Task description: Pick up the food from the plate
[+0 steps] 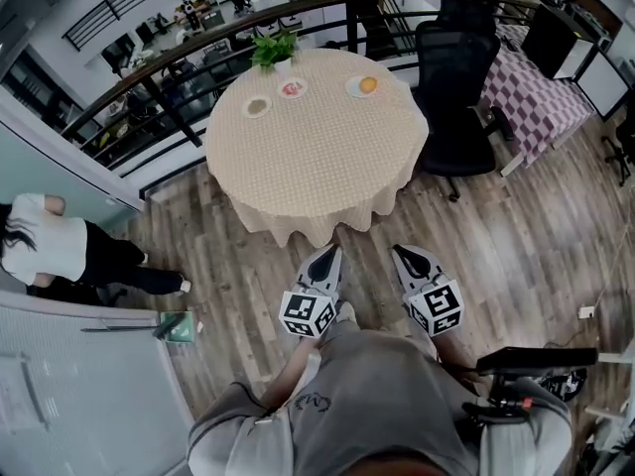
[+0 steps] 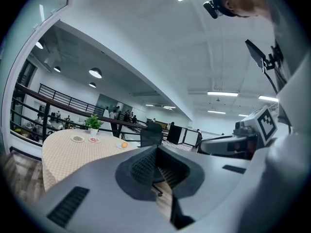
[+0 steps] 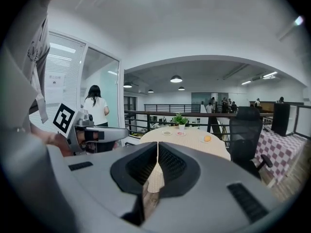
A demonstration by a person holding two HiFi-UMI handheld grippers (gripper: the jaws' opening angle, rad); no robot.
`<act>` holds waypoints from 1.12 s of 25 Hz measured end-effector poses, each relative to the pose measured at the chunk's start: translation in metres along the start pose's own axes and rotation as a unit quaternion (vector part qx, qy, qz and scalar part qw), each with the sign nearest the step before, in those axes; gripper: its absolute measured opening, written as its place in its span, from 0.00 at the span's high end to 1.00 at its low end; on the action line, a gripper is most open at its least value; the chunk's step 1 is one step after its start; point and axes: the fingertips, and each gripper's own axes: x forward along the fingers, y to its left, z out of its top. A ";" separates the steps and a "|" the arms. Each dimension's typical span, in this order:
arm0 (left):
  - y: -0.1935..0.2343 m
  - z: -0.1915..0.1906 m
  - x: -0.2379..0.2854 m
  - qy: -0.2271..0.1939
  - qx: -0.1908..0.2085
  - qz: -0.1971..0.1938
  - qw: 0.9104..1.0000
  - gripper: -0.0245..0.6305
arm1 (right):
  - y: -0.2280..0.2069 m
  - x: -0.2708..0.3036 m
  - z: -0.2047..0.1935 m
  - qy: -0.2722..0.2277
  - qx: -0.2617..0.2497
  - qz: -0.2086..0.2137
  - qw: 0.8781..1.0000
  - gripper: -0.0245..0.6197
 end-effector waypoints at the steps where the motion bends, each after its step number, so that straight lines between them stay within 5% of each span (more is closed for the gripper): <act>1: 0.008 -0.001 0.002 0.002 0.000 -0.001 1.000 0.95 | 0.002 0.006 0.002 -0.001 -0.003 -0.002 1.000 0.93; 16: 0.031 -0.009 0.041 0.013 -0.006 -0.055 0.998 0.95 | -0.007 0.050 0.011 -0.006 0.003 -0.032 0.999 0.93; 28: 0.093 -0.003 0.039 -0.010 -0.028 0.073 0.997 0.95 | -0.010 0.135 0.031 -0.026 -0.015 0.070 0.997 0.93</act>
